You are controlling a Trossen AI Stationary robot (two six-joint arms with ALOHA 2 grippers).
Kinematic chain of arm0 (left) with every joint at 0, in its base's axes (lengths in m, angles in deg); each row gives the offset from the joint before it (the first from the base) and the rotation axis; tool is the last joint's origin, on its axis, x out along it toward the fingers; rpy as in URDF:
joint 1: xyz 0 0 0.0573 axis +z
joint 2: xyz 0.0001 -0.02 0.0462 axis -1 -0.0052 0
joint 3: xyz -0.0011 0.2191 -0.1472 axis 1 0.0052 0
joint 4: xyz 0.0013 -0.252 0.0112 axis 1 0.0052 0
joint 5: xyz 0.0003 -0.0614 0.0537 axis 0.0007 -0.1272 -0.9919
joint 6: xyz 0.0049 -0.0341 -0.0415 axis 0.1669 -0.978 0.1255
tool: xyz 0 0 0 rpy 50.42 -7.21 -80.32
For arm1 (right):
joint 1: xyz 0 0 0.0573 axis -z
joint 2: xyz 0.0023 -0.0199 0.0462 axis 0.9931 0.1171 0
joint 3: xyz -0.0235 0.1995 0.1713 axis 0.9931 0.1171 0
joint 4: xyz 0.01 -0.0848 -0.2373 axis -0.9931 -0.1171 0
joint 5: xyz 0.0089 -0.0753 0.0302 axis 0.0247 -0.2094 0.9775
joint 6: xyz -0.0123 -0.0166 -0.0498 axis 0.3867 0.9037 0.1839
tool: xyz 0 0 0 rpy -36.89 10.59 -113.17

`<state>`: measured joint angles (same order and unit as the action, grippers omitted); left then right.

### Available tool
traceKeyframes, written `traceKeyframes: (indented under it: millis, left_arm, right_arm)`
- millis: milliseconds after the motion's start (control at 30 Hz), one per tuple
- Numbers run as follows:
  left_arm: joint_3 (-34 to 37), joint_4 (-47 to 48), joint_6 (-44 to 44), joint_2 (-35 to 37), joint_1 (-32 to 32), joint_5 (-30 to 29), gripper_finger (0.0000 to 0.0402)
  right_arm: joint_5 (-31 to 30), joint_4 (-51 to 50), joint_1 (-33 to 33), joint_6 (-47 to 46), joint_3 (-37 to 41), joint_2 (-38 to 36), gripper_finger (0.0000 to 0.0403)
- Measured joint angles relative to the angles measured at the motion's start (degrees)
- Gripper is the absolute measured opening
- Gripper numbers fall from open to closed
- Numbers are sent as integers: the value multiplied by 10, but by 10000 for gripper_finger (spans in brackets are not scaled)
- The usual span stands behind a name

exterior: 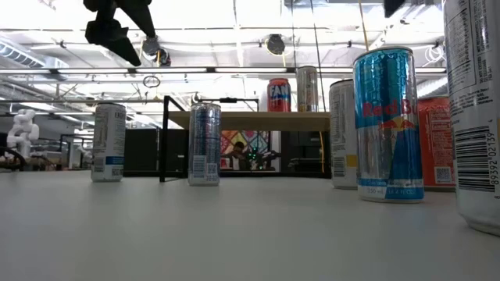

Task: Place canned beverage on shelf
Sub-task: Put the right orange soda can on the shelf aligned with the other orange soda can

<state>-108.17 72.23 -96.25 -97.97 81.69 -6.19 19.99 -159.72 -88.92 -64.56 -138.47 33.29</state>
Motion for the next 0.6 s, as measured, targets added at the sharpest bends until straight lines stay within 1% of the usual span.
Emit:
traceKeyframes:
  millis: [133, 300, 400, 500, 600]
  left_arm:
    - [0, 0, 0, 0, 1, -16, 392]
    - [0, 0, 0, 0, 2, -34, 392]
    - [0, -1, 0, 0, 2, -43, 392]
    - [0, -2, -1, 0, 2, -51, 392]
    - [0, -2, -9, 0, 2, -54, 392]
  right_arm:
    - [17, 90, 0, 19, 104, -83, 139]
    - [38, 141, 0, 14, 215, -172, 199]
    - [62, 163, 0, 42, 260, -193, 239]
    - [95, 190, 0, 84, 296, -195, 276]
    - [116, 217, 0, 103, 331, -189, 301]
